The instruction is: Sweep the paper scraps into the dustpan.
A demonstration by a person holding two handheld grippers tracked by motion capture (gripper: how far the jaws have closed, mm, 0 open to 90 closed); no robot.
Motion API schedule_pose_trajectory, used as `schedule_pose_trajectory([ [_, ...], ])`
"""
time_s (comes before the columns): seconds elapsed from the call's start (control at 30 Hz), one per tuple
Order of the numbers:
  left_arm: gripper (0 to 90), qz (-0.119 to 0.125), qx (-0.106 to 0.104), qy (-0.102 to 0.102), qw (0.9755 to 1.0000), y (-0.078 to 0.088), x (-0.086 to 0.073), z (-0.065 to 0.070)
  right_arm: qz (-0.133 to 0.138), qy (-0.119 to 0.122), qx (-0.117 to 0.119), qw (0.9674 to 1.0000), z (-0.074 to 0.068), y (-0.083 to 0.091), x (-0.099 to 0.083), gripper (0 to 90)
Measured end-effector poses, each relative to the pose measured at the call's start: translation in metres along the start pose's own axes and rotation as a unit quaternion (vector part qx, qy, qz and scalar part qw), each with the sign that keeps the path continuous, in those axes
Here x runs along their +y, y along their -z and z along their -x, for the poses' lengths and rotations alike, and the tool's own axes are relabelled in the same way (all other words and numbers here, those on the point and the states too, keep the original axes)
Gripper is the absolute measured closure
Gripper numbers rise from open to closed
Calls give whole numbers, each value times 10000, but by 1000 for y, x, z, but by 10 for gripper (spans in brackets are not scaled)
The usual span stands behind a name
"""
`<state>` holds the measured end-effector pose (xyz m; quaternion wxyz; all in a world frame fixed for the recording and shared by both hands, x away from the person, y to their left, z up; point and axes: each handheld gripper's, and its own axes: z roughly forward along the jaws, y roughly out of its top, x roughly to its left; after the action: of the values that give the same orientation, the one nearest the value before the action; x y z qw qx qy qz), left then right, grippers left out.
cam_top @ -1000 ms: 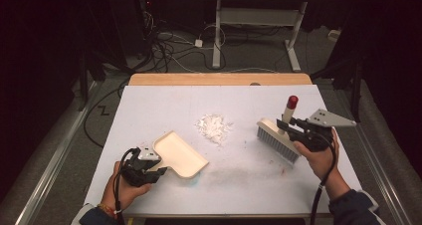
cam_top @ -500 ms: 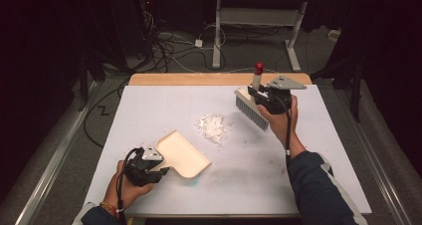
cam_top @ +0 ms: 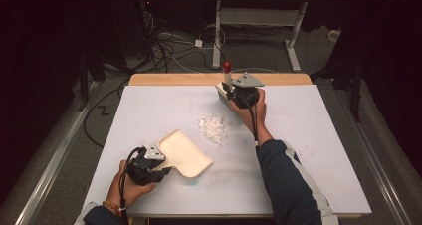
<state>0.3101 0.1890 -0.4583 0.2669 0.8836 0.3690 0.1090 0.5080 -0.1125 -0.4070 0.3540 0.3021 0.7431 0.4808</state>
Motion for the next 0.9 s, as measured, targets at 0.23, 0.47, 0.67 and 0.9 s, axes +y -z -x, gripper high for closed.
schedule_pose_trajectory([
  [0.23,635,-11,13,12,10000,0,1,1,27,39,429,9991,-12,-7,0,707],
  [0.47,635,-45,1,-22,10000,-3,2,1,134,149,1225,9923,-19,5,-3,704],
  [0.67,635,-108,-6,34,9999,-8,14,-1,172,414,1552,9869,-29,18,-6,700],
  [0.9,635,-174,3,-1,9998,-11,20,-3,108,606,1667,9841,-50,23,-7,689],
])
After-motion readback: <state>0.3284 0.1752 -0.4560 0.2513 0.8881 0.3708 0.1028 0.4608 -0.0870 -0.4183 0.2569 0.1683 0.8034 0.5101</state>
